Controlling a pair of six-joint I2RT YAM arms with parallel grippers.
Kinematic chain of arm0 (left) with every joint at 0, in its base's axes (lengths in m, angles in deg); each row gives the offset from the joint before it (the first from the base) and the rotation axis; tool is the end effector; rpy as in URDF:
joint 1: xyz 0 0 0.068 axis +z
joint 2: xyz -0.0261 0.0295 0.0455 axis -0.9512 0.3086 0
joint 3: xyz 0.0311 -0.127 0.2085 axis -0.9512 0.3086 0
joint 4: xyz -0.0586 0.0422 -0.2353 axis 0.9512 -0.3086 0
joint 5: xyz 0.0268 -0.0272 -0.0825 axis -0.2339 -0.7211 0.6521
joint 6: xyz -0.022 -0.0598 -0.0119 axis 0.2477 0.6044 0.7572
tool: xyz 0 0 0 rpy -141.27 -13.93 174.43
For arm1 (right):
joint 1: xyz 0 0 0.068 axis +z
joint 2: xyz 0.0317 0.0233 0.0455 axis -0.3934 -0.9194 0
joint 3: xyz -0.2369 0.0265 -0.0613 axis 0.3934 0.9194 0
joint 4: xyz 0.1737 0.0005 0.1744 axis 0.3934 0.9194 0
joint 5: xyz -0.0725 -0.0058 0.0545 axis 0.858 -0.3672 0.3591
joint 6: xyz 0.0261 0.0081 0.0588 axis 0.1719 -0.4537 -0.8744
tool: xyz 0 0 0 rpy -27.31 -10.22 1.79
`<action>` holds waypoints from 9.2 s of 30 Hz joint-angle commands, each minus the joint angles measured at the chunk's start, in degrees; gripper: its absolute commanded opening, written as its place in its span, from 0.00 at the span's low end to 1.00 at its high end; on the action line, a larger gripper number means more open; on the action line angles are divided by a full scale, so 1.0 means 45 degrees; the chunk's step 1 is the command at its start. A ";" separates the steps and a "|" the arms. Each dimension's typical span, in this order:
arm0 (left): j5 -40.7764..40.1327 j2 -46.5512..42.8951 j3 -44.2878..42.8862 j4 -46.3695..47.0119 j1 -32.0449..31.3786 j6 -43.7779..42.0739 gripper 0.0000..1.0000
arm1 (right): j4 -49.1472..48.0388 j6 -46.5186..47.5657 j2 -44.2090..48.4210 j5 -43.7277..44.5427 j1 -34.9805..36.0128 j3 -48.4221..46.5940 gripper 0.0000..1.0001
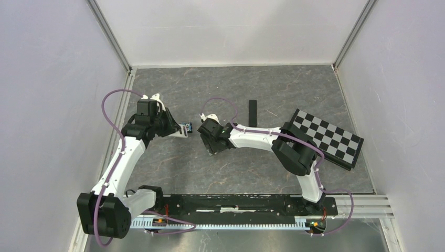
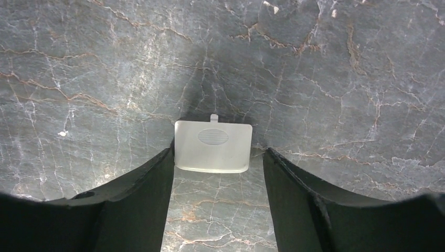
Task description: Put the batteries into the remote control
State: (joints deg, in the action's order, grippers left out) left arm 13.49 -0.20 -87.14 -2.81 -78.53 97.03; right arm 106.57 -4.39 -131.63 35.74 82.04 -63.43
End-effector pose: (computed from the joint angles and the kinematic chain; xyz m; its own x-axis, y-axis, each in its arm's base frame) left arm 0.2273 -0.0353 0.2434 -0.7499 -0.3387 -0.5683 -0.0916 0.9039 -0.4178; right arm 0.2188 0.3366 0.1314 -0.7893 -0.3545 -0.5014 -0.4216 0.9065 0.0227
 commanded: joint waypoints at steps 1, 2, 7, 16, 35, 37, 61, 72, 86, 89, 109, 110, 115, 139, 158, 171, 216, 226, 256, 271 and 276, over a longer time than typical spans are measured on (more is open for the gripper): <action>0.0196 -0.0247 0.0037 0.0327 0.0056 -0.0431 0.02 | 0.0841 -0.0674 -0.0061 0.0500 0.0057 0.0028 0.67; 0.0208 -0.0224 0.0037 0.0326 0.0043 -0.0427 0.02 | 0.0839 -0.0721 0.0019 0.0551 0.0062 0.0212 0.68; 0.0448 -0.0146 0.0115 0.0448 0.0058 -0.0388 0.02 | 0.0314 -0.0399 0.0064 -0.0005 0.0041 0.0737 0.58; 0.1319 -0.0121 0.0076 0.0465 0.0058 -0.0727 0.02 | -0.0482 0.0820 0.0242 -0.0704 -0.0146 0.1086 0.47; 0.8188 0.3546 0.0393 0.1836 -0.0602 -0.0740 0.02 | -0.5382 0.6973 0.6201 -0.3359 -0.1060 0.7131 0.41; 0.8467 0.4112 0.0279 0.2055 -0.1114 -0.0722 0.02 | -0.5870 0.7494 0.6722 -0.3858 -0.1071 0.7556 0.41; 0.9639 0.6672 -0.0491 0.2405 -0.2498 -0.0781 0.02 | -0.5720 0.8675 0.6858 -0.6008 -0.0918 0.7043 0.40; 0.9587 0.6533 -0.0471 0.2362 -0.2505 -0.0812 0.02 | -0.5777 0.8677 0.6563 -0.6132 -0.0846 0.6839 0.40; 0.9756 0.6378 -0.0393 0.2089 -0.2515 -0.1168 0.02 | -0.5804 0.8259 0.6209 -0.5632 -0.0873 0.6632 0.41; 0.9913 0.6320 -0.0408 0.2086 -0.2520 -0.1235 0.02 | -0.5821 0.8117 0.6179 -0.5683 -0.0875 0.6640 0.41; 1.1049 0.5516 0.0016 0.2086 -0.2738 -0.1677 0.02 | -0.5653 0.7625 0.5807 -0.6101 -0.1266 0.6269 0.45; 1.1079 0.5502 0.0026 0.2086 -0.2751 -0.1677 0.02 | -0.5622 0.7623 0.5779 -0.6047 -0.1269 0.6264 0.45; 1.1065 0.5597 -0.0058 0.1660 -0.2749 -0.1860 0.02 | -0.5221 0.7660 0.5560 -0.5827 -0.1327 0.6106 0.46; 1.0017 0.6227 0.0148 0.1462 -0.3057 -0.2000 0.02 | -0.5879 0.7218 0.4837 -0.5918 -0.1349 0.6174 0.49; 0.7668 0.6672 0.0936 0.3066 -0.3065 -0.0598 0.02 | -0.7623 0.6005 0.4213 -0.6191 -0.1359 0.7015 0.53; 0.5681 0.5407 0.1972 0.4252 -0.3066 0.0393 0.02 | -0.7298 0.5468 0.4325 -0.6823 -0.1415 0.7545 0.60; 0.5682 0.4149 0.3112 0.4882 -0.3103 0.1345 0.02 | -0.8004 -0.4649 0.5742 -0.8030 -0.3258 0.9664 0.62; 0.6548 0.4392 0.3192 0.5250 -0.3102 0.1595 0.02 | -0.8331 -0.6078 0.4598 -0.8502 -0.3105 0.9613 0.48; 0.7538 0.3729 0.4624 0.8096 -0.3144 0.2889 0.02 | -1.2090 -0.8591 0.3077 -0.9467 -0.2906 1.1220 0.36; 1.0023 0.3590 0.4510 1.0211 -0.3499 0.4331 0.02 | -1.1816 -0.7485 0.3347 -0.8583 -0.2968 1.0556 0.34; 1.0831 0.3553 0.3927 1.0289 -0.3498 0.4750 0.02 | -1.1848 -0.7003 0.3990 -0.8253 -0.3119 1.0499 0.33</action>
State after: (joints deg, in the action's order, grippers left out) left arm 46.78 18.25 -64.89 35.04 -92.80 110.03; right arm 50.88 -40.02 -115.20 -7.75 68.07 -15.06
